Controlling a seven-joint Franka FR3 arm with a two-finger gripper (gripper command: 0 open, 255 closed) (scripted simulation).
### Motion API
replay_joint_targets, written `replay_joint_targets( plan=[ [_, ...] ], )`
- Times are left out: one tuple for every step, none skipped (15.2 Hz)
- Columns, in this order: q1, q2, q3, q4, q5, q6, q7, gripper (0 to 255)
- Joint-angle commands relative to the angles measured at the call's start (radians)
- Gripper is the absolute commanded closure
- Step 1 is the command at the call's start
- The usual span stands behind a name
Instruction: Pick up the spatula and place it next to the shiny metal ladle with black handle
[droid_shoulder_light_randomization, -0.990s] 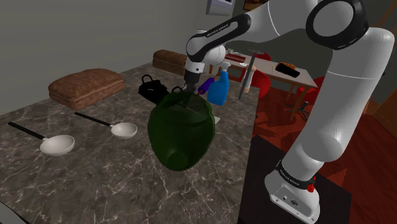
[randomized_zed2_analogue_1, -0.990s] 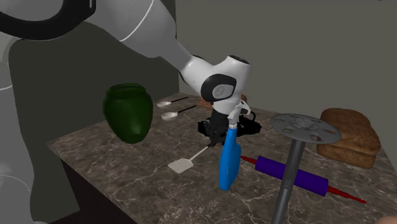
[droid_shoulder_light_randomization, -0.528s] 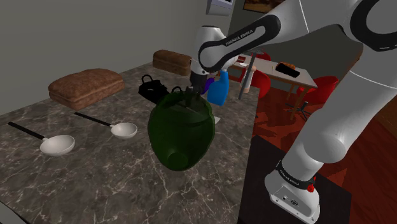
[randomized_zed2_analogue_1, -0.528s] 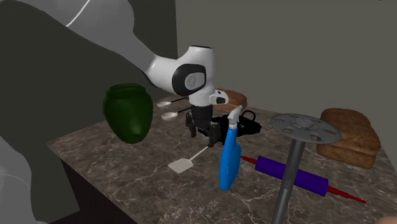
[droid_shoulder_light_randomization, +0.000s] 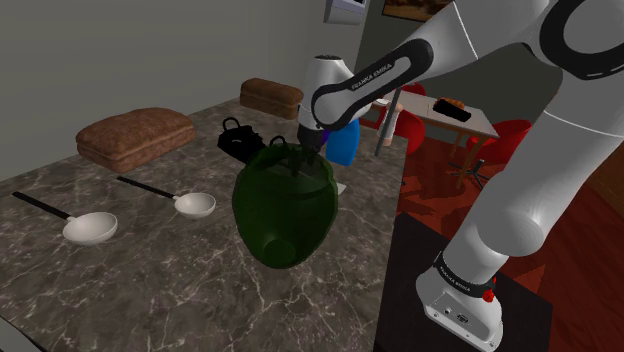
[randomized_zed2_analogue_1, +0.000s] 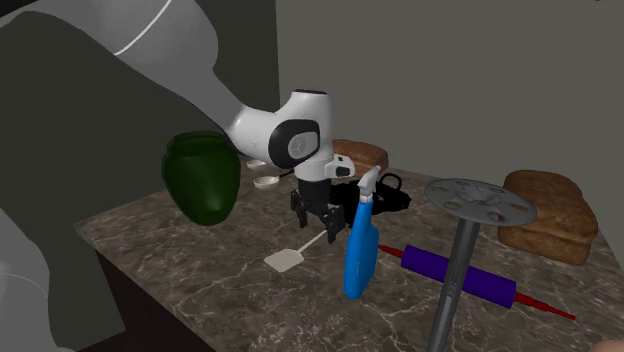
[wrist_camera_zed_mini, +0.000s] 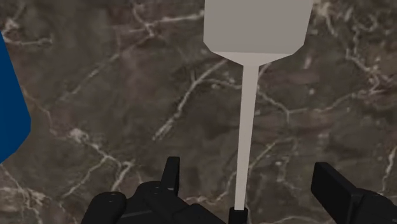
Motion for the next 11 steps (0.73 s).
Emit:
replay_joint_targets(
  plan=[
    [0.0,0.004,0.0,0.001,-0.001,0.004,0.0,0],
    [0.0,0.004,0.0,0.001,-0.001,0.004,0.0,0],
    [0.0,0.004,0.0,0.001,-0.001,0.004,0.0,0],
    [0.0,0.004,0.0,0.001,-0.001,0.004,0.0,0],
    [0.0,0.004,0.0,0.001,-0.001,0.004,0.0,0],
    [0.0,0.004,0.0,0.001,-0.001,0.004,0.0,0],
    [0.0,0.004,0.0,0.001,-0.001,0.004,0.0,0],
    [0.0,0.004,0.0,0.001,-0.001,0.004,0.0,255],
    [0.0,0.004,0.0,0.001,-0.001,0.004,0.0,255],
    [0.0,0.004,0.0,0.001,-0.001,0.004,0.0,255],
    [0.0,0.004,0.0,0.001,-0.001,0.004,0.0,255]
  ],
)
